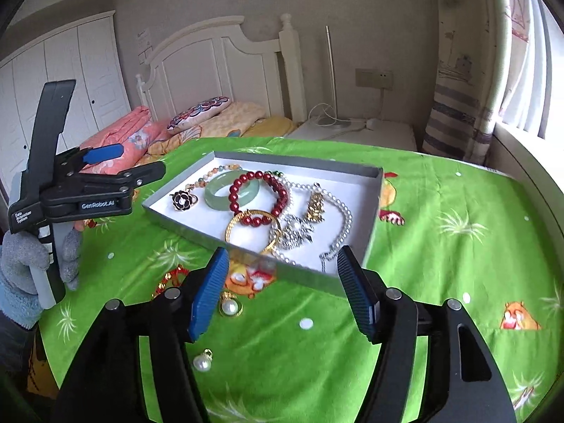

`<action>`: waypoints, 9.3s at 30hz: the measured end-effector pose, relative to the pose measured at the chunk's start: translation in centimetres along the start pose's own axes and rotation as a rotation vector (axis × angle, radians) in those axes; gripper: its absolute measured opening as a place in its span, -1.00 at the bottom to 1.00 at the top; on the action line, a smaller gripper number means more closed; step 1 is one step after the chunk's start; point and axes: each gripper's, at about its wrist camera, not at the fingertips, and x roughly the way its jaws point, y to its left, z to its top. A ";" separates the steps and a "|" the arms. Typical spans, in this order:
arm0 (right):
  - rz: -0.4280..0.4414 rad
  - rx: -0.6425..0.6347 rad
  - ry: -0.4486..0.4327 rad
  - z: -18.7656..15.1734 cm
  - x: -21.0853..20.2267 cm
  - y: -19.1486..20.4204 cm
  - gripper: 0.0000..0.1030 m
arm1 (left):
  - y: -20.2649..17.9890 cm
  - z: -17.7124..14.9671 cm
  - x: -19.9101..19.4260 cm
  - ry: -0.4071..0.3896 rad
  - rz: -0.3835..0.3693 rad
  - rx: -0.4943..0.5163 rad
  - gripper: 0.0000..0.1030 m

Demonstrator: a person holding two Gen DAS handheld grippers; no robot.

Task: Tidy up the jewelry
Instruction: 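Open both tools and move the left tool to the red cord bracelet, then grasp the red cord bracelet with the left tool while the right tool approaches the gold ring, then grasp the gold ring with the right tool while the left tool holds the red bracelet, then lower the red bracelet into the box with the left tool while the right tool drops the ring there, then move the right tool to the pearl pendant on the cover and grasp it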

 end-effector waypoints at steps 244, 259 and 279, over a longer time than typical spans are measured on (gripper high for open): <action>0.007 0.048 0.017 1.4 0.1 -2.0 0.45 | 0.3 -3.1 -2.8 0.062 -0.065 -0.046 0.95; 0.069 -0.089 0.117 -5.0 -1.4 4.1 0.48 | -0.9 -10.2 -3.1 0.184 -0.147 -0.070 0.95; 0.028 -0.234 0.241 -6.0 0.9 6.9 -0.21 | -0.3 -10.4 -1.1 0.285 -0.218 -0.109 0.95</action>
